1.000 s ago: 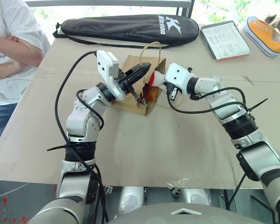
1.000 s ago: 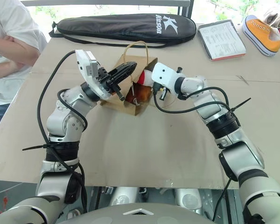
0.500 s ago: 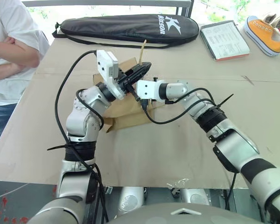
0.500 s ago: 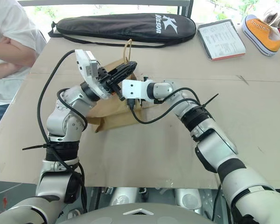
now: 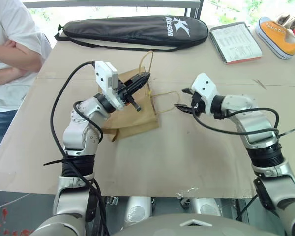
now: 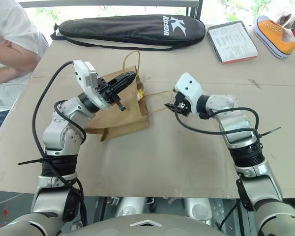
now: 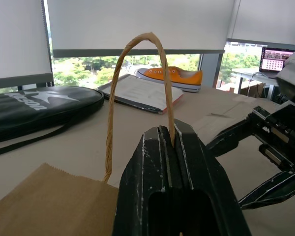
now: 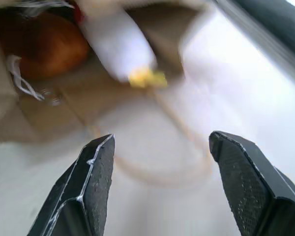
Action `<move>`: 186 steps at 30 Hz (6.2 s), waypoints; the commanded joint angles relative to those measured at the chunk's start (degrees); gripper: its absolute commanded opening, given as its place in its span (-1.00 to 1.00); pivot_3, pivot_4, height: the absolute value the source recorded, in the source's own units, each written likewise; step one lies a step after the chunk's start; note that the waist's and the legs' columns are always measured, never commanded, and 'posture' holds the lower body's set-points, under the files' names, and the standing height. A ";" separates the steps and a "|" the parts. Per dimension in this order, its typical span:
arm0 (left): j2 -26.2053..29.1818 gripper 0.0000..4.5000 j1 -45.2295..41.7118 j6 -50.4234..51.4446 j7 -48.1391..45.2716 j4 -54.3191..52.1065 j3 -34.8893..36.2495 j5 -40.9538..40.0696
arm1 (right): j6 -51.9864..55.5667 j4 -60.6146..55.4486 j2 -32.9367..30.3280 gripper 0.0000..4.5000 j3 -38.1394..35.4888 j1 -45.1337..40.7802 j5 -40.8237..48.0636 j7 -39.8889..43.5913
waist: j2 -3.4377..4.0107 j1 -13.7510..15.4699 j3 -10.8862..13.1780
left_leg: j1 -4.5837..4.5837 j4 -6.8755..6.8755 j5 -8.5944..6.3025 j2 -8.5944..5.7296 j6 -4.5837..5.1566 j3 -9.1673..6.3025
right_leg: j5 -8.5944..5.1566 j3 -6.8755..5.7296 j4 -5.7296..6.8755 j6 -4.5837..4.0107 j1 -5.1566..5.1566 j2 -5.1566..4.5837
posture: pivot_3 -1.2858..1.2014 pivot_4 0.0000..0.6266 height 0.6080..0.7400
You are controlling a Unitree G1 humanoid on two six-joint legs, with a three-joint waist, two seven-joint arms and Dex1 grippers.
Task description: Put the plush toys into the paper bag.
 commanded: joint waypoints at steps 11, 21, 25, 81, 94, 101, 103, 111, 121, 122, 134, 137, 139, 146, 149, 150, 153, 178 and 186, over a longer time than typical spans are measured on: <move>0.82 -1.00 0.02 -1.81 -0.51 -2.49 0.19 0.76 | -5.26 22.08 12.07 -0.27 -6.47 -9.02 7.02 -7.18 | 0.01 0.13 0.01 | -0.05 -0.01 0.00 -0.05 0.00 -0.01 | 0.00 0.02 -0.09 0.01 -0.01 0.09 | 0.03 -0.52 1.00; -0.68 -1.00 0.27 -1.50 1.48 -4.15 3.70 -3.26 | 0.11 -4.71 9.35 -0.97 -16.69 -5.66 24.18 -6.73 | 0.03 0.17 0.02 | -0.09 -0.02 0.00 0.01 0.00 -0.05 | 0.00 0.00 -0.08 0.01 -0.02 0.05 | 0.03 -0.52 1.00; -1.05 -1.00 -2.05 -0.29 3.12 -2.65 6.84 -6.72 | 8.82 -16.82 8.47 -0.97 -21.70 -8.49 33.27 -13.15 | 0.03 0.22 0.02 | -0.09 -0.02 0.00 0.02 0.00 -0.06 | 0.00 -0.02 -0.07 0.01 -0.03 0.01 | 0.03 -0.52 1.00; 13.07 1.00 -0.58 4.62 -21.06 -0.14 -3.32 -0.51 | -11.41 -21.80 -13.96 -0.99 0.09 15.77 25.67 -19.04 | -0.11 1.34 -0.06 | -0.20 -0.13 -0.14 -0.04 0.22 -0.01 | -0.15 0.21 -0.41 0.19 -0.06 0.17 | 0.03 -0.52 1.00; 11.08 1.00 -9.26 -31.73 -17.88 15.14 -14.25 25.25 | -10.57 -28.12 -14.12 -0.77 -4.31 21.67 24.83 -14.12 | -0.11 1.67 -0.06 | -0.12 0.05 -0.19 -0.13 0.31 0.07 | -0.14 0.28 -0.35 0.20 0.06 0.13 | 0.03 -0.52 1.00; 7.66 1.00 -11.89 -50.37 -6.64 23.71 -19.72 39.64 | -9.99 -42.51 -24.49 0.39 -20.32 39.96 30.29 -7.03 | -0.12 1.80 -0.08 | -0.11 0.10 -0.35 -0.14 0.59 0.01 | -0.14 0.25 -0.32 0.22 0.11 0.09 | 0.03 -0.52 1.00; 6.77 1.00 -13.56 -54.94 0.12 27.38 -21.54 46.71 | -9.84 -44.85 -25.77 0.74 -25.00 44.39 30.50 -6.57 | -0.12 1.82 -0.08 | -0.05 0.11 -0.35 -0.13 0.60 0.02 | -0.13 0.26 -0.30 0.23 0.17 0.09 | 0.03 -0.52 1.00; 2.47 1.00 -20.56 -60.44 27.20 42.40 -31.19 70.25 | -8.68 -48.85 -25.60 0.98 -28.47 48.00 28.93 -10.93 | -0.17 1.73 -0.11 | -0.01 0.14 -0.35 -0.14 0.60 0.00 | -0.12 0.27 -0.22 0.26 0.19 0.14 | 0.03 -0.52 1.00; -4.29 -0.88 -20.71 -55.59 9.36 46.50 -21.82 36.42 | -9.77 -51.47 -22.67 1.00 -27.86 49.94 26.67 -14.50 | -0.16 1.65 -0.11 | -0.03 0.18 -0.34 -0.13 0.58 -0.01 | -0.13 0.24 -0.18 0.27 0.17 0.10 | 0.03 -0.52 1.00; -5.90 -0.95 -19.77 -45.36 1.65 41.58 -17.82 23.98 | -10.37 -51.38 -22.02 1.00 -28.18 49.69 27.24 -14.41 | -0.16 1.65 -0.11 | -0.03 0.19 -0.33 -0.12 0.57 -0.01 | -0.13 0.23 -0.18 0.27 0.17 0.10 | 0.03 -0.52 1.00; 2.50 -0.95 -13.28 7.08 -12.94 19.10 -4.86 -5.63 | -11.33 -49.21 -22.36 1.00 -30.61 45.13 35.30 -11.71 | -0.11 0.56 -0.14 | 0.02 0.31 -0.18 -0.12 0.31 -0.10 | -0.17 0.24 -0.10 0.30 0.24 0.17 | 0.03 -0.52 1.00; 1.50 -0.95 -9.14 3.80 -11.64 18.60 -6.07 -1.54 | -11.03 -49.34 -22.54 1.00 -29.76 44.60 35.55 -11.76 | -0.11 1.07 -0.13 | 0.01 0.32 -0.19 -0.13 0.32 -0.08 | -0.16 0.25 -0.10 0.29 0.25 0.16 | 0.03 -0.52 1.00; 1.98 -0.95 -6.18 -2.41 -11.69 18.91 -9.00 4.57 | -10.76 -49.54 -22.78 1.00 -29.96 44.80 36.09 -11.58 | -0.16 1.68 -0.11 | 0.01 0.32 -0.19 -0.13 0.32 -0.08 | -0.16 0.26 -0.10 0.29 0.25 0.15 | 0.03 -0.52 1.00; 3.60 -0.95 -4.39 -21.19 -5.94 26.49 -15.70 22.76 | -10.39 -49.78 -24.28 1.00 -29.15 45.89 35.85 -11.15 | -0.16 1.79 -0.37 | 0.09 0.33 -0.33 -0.15 0.56 -0.05 | -0.16 0.29 -0.11 0.28 0.35 0.14 | 0.03 -0.52 1.00; 3.93 -0.95 -5.98 -26.38 -5.22 29.64 -15.64 25.26 | -10.58 -49.55 -24.48 1.00 -29.14 45.94 35.91 -11.21 | -0.13 1.77 -0.47 | 0.14 0.33 -0.34 -0.15 0.59 -0.04 | -0.15 0.30 -0.10 0.28 0.39 0.13 | 0.03 -0.52 1.00; 3.78 -0.95 -6.53 -27.69 -5.94 30.66 -15.13 24.66 | -10.68 -49.36 -24.49 1.00 -28.98 45.91 35.79 -11.16 | -0.12 1.75 -0.47 | 0.16 0.33 -0.35 -0.15 0.59 -0.04 | -0.15 0.30 -0.09 0.27 0.39 0.13 | 0.03 -0.52 1.00; 2.16 -0.95 -6.02 -17.96 -16.57 24.18 -10.29 8.61 | -10.69 -49.25 -24.39 1.00 -28.73 45.54 35.94 -11.35 | -0.12 1.61 -0.47 | 0.16 0.33 -0.35 -0.14 0.59 -0.04 | -0.15 0.30 -0.07 0.28 0.40 0.13 | 0.03 -0.52 1.00; 14.54 -0.95 -18.19 10.84 -42.80 23.17 -9.59 -1.12 | -12.89 -49.44 -27.46 1.00 -42.36 55.49 43.32 -3.03 | 0.06 1.19 -0.51 | 0.00 0.61 -0.41 -0.12 0.69 -0.16 | -0.18 0.26 -0.08 0.31 0.36 0.19 | 0.03 -0.52 1.00; 10.41 -0.95 -13.63 -3.40 -42.24 29.37 -13.21 7.89 | -14.48 -49.19 -27.19 1.00 -41.98 57.19 40.81 -1.08 | 0.04 1.90 -0.48 | -0.08 0.73 -0.42 -0.13 0.72 -0.14 | -0.18 0.24 -0.06 0.31 0.36 0.20 | 0.03 -0.52 1.00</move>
